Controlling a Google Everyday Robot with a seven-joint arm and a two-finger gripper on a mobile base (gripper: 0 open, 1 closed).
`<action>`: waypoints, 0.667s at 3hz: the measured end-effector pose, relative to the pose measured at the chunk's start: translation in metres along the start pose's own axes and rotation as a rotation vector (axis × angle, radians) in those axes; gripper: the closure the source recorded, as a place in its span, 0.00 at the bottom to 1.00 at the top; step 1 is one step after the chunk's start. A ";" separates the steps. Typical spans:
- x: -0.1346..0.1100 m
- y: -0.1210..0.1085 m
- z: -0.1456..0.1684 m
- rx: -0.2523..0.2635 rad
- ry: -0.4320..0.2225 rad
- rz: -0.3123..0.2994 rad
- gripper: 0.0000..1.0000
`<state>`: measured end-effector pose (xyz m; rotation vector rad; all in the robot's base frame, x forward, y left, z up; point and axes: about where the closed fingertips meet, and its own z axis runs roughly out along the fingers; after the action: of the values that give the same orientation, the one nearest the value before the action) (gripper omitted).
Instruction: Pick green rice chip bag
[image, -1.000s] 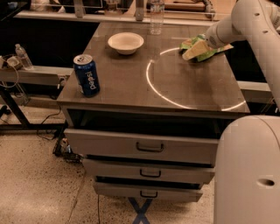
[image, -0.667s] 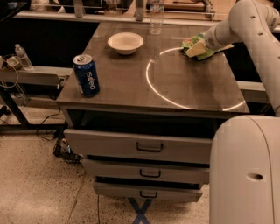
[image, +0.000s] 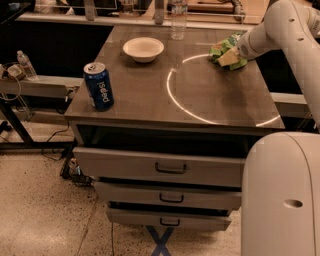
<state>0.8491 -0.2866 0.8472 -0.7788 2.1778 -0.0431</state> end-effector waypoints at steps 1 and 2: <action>-0.002 0.003 -0.001 -0.009 -0.003 -0.007 1.00; -0.024 0.055 -0.018 -0.129 -0.039 -0.108 1.00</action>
Offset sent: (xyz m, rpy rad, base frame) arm -0.1057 0.1393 0.0342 0.0162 0.0279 0.4466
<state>0.8197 -0.2326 0.8601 -0.9625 2.1163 0.0582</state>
